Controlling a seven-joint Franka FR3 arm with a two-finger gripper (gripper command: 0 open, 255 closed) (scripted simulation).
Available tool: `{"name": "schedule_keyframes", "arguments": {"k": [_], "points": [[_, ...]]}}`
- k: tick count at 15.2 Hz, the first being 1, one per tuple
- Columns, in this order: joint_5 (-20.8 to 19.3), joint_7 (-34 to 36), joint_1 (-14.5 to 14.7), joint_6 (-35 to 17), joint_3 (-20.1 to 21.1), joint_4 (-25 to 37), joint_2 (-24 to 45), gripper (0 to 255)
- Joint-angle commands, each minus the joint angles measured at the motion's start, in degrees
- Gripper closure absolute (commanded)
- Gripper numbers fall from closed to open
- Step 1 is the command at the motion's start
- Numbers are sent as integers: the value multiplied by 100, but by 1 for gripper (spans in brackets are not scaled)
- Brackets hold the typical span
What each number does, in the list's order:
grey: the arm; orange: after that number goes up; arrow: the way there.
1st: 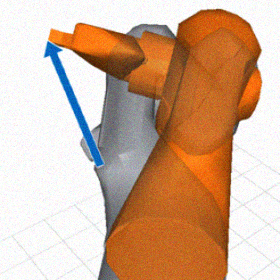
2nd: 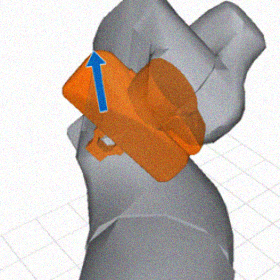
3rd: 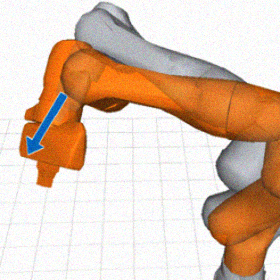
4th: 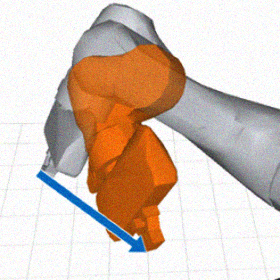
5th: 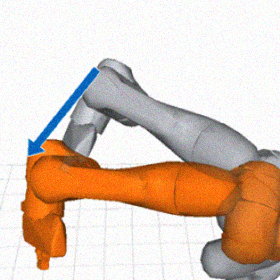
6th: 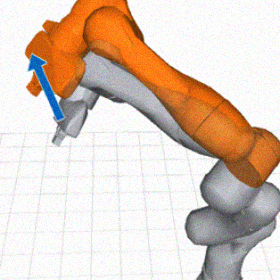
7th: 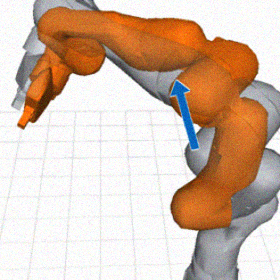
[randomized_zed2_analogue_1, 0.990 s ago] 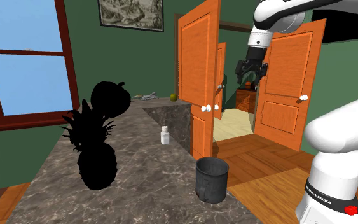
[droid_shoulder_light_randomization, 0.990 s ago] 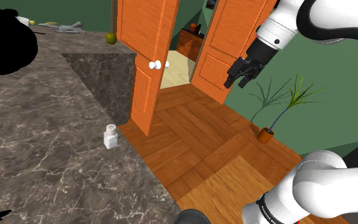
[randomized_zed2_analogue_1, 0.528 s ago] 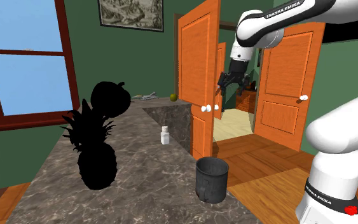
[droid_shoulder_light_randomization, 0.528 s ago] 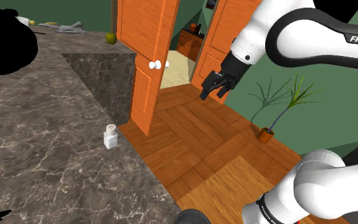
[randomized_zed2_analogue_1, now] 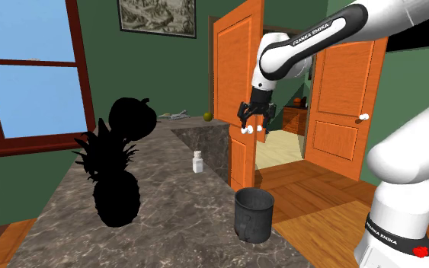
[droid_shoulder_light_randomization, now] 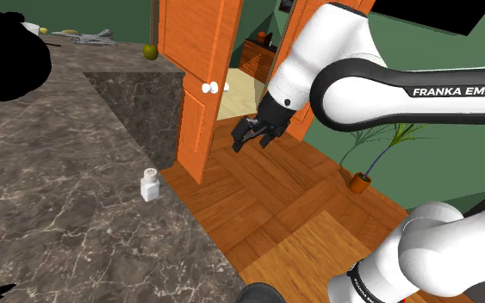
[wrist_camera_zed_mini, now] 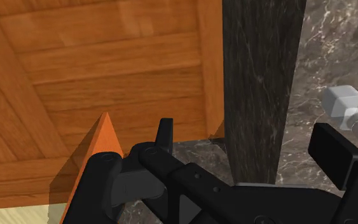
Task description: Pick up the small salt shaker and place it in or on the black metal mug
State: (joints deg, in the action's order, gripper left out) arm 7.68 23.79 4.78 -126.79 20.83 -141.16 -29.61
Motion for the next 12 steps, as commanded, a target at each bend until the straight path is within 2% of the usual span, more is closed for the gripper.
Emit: {"name": "schedule_keyframes", "arguments": {"k": [1,4,7,9,12], "points": [[-103,300,-48,-353,291,106,391,0],[-379,798,-166,-795,726,287,950,0],[-865,1417,-336,-1175,1171,544,1576,0],[-1336,1918,-470,-1373,1468,762,2036,0],[-2292,2816,-583,-1542,1808,1172,2812,0]]}}
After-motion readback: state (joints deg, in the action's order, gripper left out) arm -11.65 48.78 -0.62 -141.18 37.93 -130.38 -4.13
